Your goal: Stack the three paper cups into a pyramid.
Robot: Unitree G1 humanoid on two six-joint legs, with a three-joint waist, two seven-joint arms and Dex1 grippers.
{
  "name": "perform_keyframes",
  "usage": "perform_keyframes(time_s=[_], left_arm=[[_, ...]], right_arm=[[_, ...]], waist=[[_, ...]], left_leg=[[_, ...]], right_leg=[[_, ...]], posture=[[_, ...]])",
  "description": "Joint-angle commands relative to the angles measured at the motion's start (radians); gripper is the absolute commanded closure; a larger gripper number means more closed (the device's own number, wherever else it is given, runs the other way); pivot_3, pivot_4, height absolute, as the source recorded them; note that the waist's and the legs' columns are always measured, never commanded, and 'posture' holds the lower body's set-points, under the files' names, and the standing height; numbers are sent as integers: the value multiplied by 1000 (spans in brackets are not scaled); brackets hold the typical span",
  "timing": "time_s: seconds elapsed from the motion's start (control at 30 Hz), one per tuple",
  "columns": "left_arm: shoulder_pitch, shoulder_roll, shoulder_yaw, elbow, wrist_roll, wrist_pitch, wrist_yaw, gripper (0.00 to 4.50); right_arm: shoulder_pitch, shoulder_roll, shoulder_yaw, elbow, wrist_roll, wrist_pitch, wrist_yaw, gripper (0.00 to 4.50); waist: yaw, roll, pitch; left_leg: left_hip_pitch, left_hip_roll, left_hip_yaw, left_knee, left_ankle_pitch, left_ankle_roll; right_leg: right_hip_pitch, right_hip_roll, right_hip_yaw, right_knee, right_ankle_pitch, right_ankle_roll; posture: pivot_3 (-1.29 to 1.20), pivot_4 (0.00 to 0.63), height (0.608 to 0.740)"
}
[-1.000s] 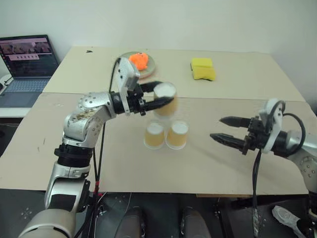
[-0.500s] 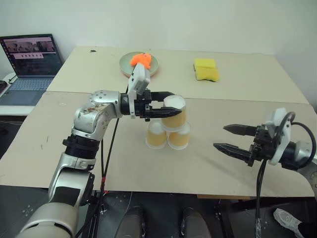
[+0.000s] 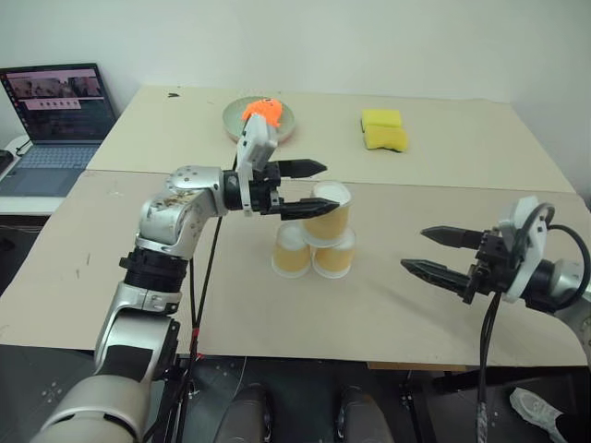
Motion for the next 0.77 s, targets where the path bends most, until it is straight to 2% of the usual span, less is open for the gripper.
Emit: perform_keyframes(time_s=[0.03,0.17,0.3,0.37,0.57,0.77], left_arm=[[-46,30,95,-107,-91,68,20,42],[-46,49,184,-166,-146,111,96,42],[24,71,285,-216,-122,118,277,42],[114,81,323,-253,-108,137,361,42],[408,92,348,-329,-81,131,452,42],[583,61,337,-348,-16,75,553,42]], right_arm=[[-36,-7,-4,6,3,-24,9,0],[-54,-11,7,28,-6,-32,22,0],[-62,-4,13,45,-18,-42,15,0],[-52,10,3,63,-39,-60,-5,0],[-53,61,-23,153,-81,-102,-77,0],[-54,102,-38,258,-169,-186,-159,0]], waist=[[0,0,0],[-1,0,0],[-1,0,0],[-3,0,0],[0,-1,0],[5,-1,0]], left_leg=[[0,0,0,0,0,0],[0,0,0,0,0,0],[0,0,0,0,0,-1],[1,0,0,0,1,-1],[2,0,0,0,2,-4],[2,0,0,0,2,-4]], right_leg=[[0,0,0,0,0,0],[0,0,0,0,0,0],[0,0,0,0,0,0],[1,0,0,0,0,0],[0,0,1,1,0,0],[1,-1,0,1,0,0]], posture=[[0,150,673],[0,150,673],[0,150,673],[0,150,673],[0,150,673],[0,150,673]])
